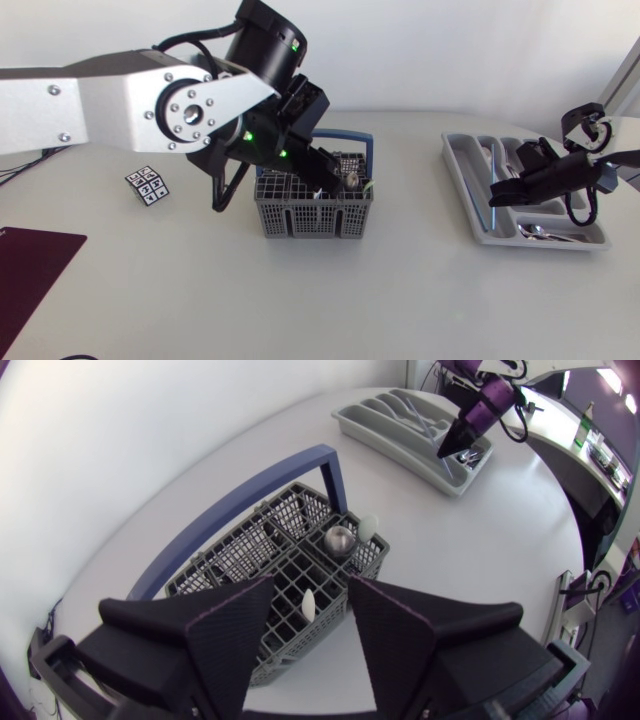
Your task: Transfer all utensils from the basket to the drawer tray.
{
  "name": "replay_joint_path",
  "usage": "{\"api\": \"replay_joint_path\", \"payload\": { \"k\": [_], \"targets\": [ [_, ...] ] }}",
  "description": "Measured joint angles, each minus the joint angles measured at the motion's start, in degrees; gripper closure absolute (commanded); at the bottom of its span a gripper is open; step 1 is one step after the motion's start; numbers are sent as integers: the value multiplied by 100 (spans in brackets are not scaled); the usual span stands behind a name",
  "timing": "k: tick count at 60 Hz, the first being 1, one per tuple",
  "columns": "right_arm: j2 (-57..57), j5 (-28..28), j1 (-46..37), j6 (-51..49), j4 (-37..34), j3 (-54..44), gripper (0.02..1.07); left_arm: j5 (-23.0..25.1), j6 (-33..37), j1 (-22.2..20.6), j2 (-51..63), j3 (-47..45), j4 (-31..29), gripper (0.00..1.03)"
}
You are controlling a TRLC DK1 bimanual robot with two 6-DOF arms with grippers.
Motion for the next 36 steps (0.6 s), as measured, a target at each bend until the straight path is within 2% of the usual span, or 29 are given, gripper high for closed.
{"api": "replay_joint_path", "payload": {
  "k": [8,12,13,17,21,24,36],
  "targets": [
    [319,118,28,107,28,223,96,-313,46,-164,85,-4,4,49],
    [444,195,70,142,94,260,72,-531,50,-262,166,-4,4,49],
    [463,205,83,142,107,260,60,-586,50,-278,186,-4,4,49],
    [525,240,120,160,107,260,40,-872,50,-363,291,-4,-22,49],
    [538,332,162,164,107,260,25,-1071,44,-442,369,4,-203,49],
    [538,350,192,166,107,260,19,-1137,42,-501,446,42,-387,49],
    [479,605,273,273,109,238,11,-1388,-46,-597,927,549,-992,49]
  ]
}}
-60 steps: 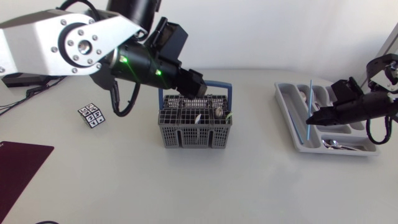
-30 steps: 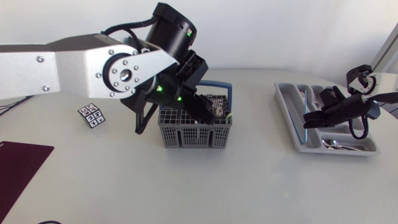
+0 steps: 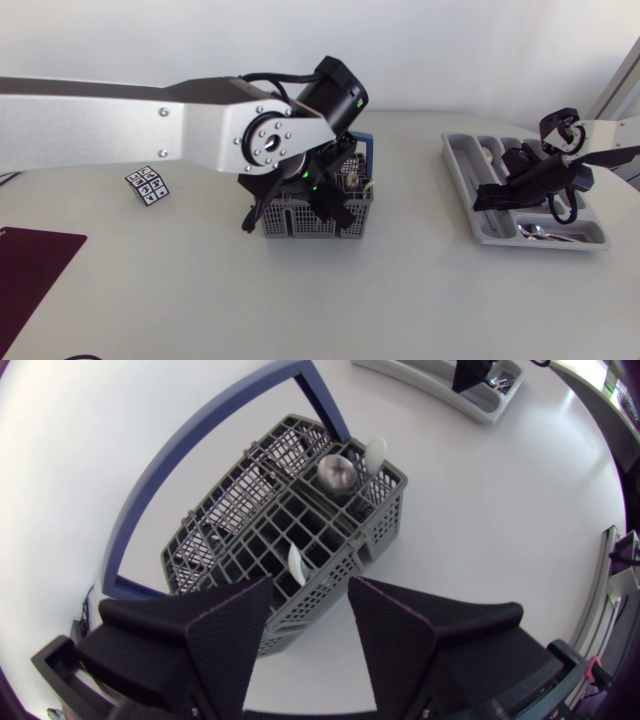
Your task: Transfer all utensils from the basket to the drawer tray.
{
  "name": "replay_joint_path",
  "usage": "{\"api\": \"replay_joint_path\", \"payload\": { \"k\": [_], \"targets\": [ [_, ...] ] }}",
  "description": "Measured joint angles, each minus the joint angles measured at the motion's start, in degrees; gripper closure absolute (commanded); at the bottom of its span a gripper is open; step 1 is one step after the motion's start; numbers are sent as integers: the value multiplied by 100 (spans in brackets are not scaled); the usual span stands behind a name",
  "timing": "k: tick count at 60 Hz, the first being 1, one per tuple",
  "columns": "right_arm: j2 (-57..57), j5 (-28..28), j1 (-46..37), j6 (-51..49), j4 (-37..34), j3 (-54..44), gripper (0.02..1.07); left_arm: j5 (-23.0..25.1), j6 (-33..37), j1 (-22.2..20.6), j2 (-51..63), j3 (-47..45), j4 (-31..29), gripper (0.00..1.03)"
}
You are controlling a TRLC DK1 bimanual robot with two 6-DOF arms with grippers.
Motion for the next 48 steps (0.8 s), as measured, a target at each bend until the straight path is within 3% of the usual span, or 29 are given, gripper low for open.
{"api": "replay_joint_path", "payload": {
  "k": [19,48],
  "targets": [
    [-791,50,483,157,-9,-376,7,-413,-186,-4,529,470,-188,50],
    [-2367,573,1856,518,-46,-1239,7,-538,-321,-4,726,570,-225,79]
  ]
}}
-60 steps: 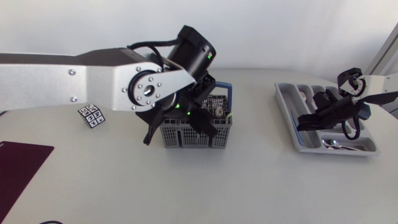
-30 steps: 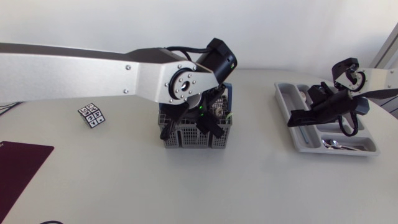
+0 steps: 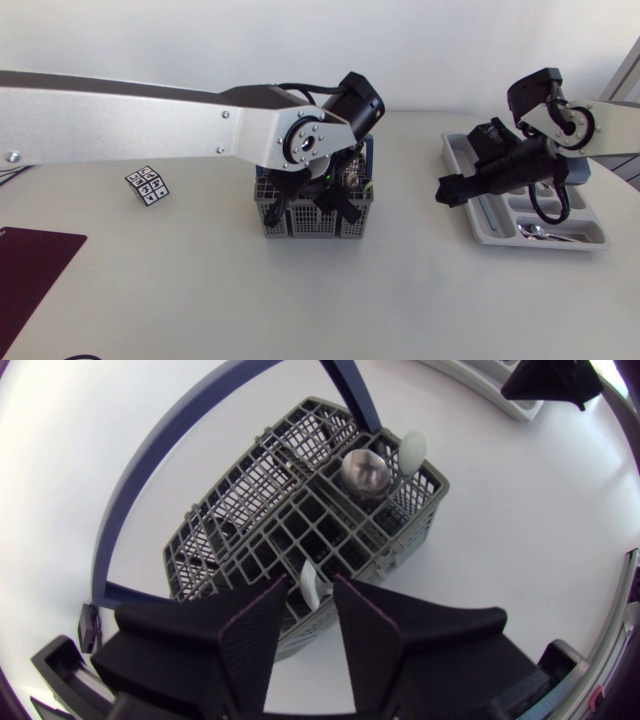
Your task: Transfer all utensils from the basket to the drawer tray.
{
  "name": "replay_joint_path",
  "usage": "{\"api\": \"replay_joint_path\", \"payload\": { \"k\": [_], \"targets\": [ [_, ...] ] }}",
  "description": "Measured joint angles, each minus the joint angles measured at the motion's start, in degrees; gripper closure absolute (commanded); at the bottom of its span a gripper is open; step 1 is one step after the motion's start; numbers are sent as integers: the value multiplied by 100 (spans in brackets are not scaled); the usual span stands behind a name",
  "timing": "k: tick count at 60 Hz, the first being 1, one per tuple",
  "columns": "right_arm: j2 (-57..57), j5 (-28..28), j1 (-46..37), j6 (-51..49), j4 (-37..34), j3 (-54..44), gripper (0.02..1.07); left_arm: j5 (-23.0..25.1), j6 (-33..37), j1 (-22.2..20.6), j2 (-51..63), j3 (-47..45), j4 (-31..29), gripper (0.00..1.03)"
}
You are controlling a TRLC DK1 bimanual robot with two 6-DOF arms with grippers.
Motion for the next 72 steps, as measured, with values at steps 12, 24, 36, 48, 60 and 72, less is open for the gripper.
{"api": "replay_joint_path", "payload": {
  "k": [12,24,36,48,60,72],
  "targets": [
    [-260,66,195,83,0,-151,7,-17,0,9,59,0,2,92],
    [-684,76,533,87,0,-356,7,-83,-2,22,79,0,2,100],
    [-957,81,881,107,-4,-455,7,-140,-63,22,70,0,9,100],
    [-1082,186,1222,195,-4,-505,7,-140,-63,22,20,0,7,100],
    [-1200,188,1528,236,-4,-520,7,-188,-39,0,-382,-2,2,100],
    [-1333,184,1864,256,-2,-520,7,-361,94,-87,-866,-15,-48,100]
  ]
}}
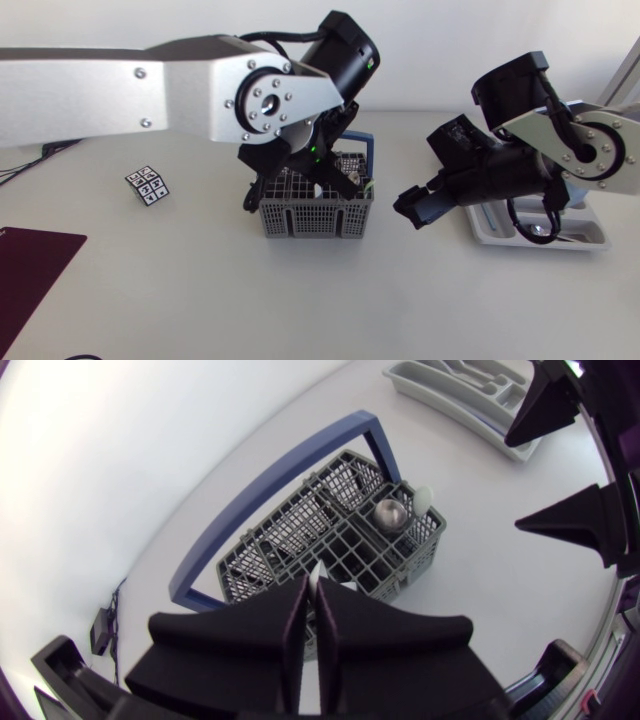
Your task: Transfer all utensils from the basket to the drawer tray.
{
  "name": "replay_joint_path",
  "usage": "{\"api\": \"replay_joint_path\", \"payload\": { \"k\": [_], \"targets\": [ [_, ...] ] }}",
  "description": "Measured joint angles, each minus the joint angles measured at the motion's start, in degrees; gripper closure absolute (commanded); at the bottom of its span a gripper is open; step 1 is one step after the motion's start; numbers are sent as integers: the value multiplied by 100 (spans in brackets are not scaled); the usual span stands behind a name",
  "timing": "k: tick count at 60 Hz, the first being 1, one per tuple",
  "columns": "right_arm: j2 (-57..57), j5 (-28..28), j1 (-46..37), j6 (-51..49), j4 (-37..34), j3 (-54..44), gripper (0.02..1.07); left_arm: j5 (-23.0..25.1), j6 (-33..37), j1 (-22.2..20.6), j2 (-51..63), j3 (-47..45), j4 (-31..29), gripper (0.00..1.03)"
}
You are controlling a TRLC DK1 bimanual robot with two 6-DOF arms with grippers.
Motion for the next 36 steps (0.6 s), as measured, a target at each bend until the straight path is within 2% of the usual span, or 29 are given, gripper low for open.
{"api": "replay_joint_path", "payload": {
  "k": [26,32,36],
  "targets": [
    [-573,-328,400,2,247,-31,7,-31,149,-57,-960,-7,-39,100],
    [-745,-389,525,0,444,-125,7,330,129,-24,-1056,-7,-192,100],
    [-837,-411,605,0,570,-190,7,782,68,52,-1056,7,-376,100]
  ]
}}
